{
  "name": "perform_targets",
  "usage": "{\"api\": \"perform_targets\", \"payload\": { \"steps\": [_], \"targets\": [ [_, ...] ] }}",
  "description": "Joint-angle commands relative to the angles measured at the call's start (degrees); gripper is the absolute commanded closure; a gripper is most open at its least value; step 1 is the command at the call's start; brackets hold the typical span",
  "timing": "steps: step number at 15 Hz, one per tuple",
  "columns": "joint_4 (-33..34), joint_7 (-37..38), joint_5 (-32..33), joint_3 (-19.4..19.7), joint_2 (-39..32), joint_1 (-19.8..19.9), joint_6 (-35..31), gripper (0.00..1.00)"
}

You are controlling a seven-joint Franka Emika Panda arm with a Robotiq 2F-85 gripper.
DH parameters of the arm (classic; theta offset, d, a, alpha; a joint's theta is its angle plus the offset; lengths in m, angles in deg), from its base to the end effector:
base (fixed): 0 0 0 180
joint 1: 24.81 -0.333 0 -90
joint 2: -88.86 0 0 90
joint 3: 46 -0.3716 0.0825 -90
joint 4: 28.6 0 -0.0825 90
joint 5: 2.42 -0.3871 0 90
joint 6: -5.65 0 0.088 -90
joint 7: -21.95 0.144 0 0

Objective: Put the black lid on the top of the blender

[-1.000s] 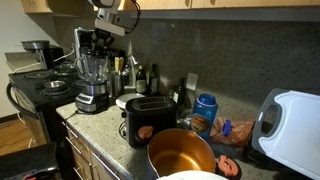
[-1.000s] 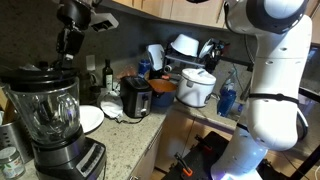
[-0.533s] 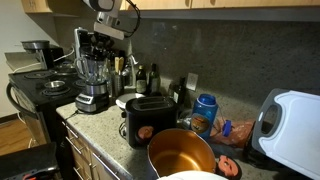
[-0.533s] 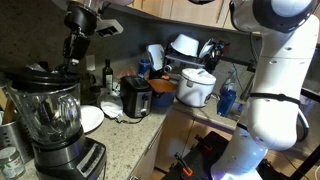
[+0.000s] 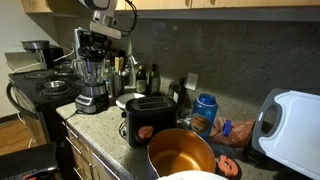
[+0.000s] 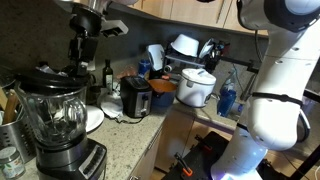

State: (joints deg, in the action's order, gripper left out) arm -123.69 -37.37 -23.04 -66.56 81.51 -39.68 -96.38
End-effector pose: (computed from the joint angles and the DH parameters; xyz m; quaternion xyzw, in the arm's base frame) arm 0.4805 0.3804 0.5579 -0.6918 -0.6947 -0.0407 0.1929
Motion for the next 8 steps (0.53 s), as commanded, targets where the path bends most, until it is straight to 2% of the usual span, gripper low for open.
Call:
{"api": "perform_targets", "payload": {
  "steps": [1, 2, 8],
  "targets": [
    [-3.42, 0.43, 1.79, 0.91, 2.83, -0.61, -1.03, 0.05],
    [-3.54, 0.53, 2.03, 0.96, 3.02, -0.62, -0.89, 0.01],
    [-4.3, 0.72, 2.87, 1.55, 3.69, -0.43, -0.46, 0.0]
  ]
}}
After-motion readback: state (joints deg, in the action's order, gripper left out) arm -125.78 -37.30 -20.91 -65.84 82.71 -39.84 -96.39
